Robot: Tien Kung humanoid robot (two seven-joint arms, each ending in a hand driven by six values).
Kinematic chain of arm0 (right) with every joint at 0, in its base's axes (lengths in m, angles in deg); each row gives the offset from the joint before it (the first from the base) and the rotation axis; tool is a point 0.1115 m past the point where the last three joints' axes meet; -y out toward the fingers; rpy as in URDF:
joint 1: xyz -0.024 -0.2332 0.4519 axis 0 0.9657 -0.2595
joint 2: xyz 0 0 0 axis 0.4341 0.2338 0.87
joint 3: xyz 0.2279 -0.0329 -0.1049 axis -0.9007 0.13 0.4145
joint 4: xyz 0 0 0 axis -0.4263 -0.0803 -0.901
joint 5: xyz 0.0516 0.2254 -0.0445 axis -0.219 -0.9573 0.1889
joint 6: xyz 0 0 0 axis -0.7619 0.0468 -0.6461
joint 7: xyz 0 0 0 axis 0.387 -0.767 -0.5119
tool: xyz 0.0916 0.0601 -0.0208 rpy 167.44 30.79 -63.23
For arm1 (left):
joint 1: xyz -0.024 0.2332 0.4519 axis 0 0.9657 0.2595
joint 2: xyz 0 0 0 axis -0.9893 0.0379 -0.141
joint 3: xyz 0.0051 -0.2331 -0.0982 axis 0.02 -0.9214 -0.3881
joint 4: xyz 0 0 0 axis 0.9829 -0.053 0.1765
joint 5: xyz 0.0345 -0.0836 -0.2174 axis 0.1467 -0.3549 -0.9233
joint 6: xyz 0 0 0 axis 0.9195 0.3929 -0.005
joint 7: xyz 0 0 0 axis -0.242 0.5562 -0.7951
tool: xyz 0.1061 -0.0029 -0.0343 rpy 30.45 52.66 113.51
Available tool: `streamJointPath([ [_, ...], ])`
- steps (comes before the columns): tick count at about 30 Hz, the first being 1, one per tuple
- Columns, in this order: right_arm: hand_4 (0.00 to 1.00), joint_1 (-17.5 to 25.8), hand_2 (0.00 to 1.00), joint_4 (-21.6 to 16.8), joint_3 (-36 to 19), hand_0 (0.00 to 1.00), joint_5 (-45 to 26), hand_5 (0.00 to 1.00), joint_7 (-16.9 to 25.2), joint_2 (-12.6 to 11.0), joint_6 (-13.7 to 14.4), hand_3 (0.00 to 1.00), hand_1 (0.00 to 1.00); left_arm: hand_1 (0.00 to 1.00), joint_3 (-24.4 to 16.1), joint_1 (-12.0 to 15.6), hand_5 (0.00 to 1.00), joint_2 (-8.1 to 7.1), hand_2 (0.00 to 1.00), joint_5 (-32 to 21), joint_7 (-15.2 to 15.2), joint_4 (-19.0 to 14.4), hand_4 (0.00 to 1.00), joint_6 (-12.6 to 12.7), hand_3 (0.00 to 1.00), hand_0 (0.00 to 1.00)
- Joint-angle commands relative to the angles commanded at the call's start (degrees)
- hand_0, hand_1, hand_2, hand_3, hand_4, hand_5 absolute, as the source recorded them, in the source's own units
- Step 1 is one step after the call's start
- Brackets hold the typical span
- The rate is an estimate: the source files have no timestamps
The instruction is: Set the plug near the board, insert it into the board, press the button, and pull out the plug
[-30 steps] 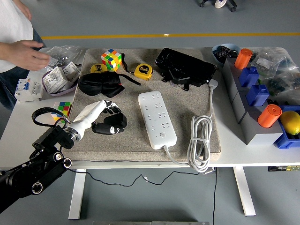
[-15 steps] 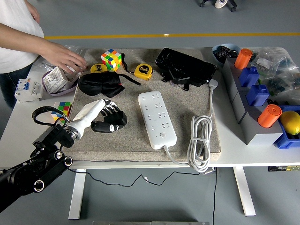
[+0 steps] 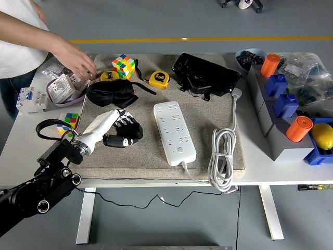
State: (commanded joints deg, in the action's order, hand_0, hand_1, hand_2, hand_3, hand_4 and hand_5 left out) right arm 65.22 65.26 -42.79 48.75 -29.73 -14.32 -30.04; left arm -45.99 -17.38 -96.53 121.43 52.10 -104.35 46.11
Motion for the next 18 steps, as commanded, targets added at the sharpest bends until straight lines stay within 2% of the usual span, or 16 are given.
streamJointPath([
  [1,0.998,0.01,0.689,0.0,-0.03,0.678,0.01,0.588,0.0,0.01,0.0,0.595,0.692,0.423,-0.03,-0.01,0.002,-0.02,0.457,-0.37,-0.35,-0.03,0.809,0.17,0.525,0.302],
  [9,0.998,0.12,0.689,-0.03,0.14,0.677,-0.09,0.588,0.01,-0.07,0.02,0.595,0.692,0.418,-0.33,-0.51,0.002,0.17,0.449,-3.76,-2.75,-1.49,0.803,1.89,0.521,0.306],
  [18,0.998,0.09,0.688,-0.09,0.27,0.677,-0.03,0.588,-0.01,-0.18,0.0,0.594,0.692,0.422,1.94,-3.16,0.002,2.4,0.451,-5.09,-2.87,-0.42,0.799,2.58,0.524,0.31],
])
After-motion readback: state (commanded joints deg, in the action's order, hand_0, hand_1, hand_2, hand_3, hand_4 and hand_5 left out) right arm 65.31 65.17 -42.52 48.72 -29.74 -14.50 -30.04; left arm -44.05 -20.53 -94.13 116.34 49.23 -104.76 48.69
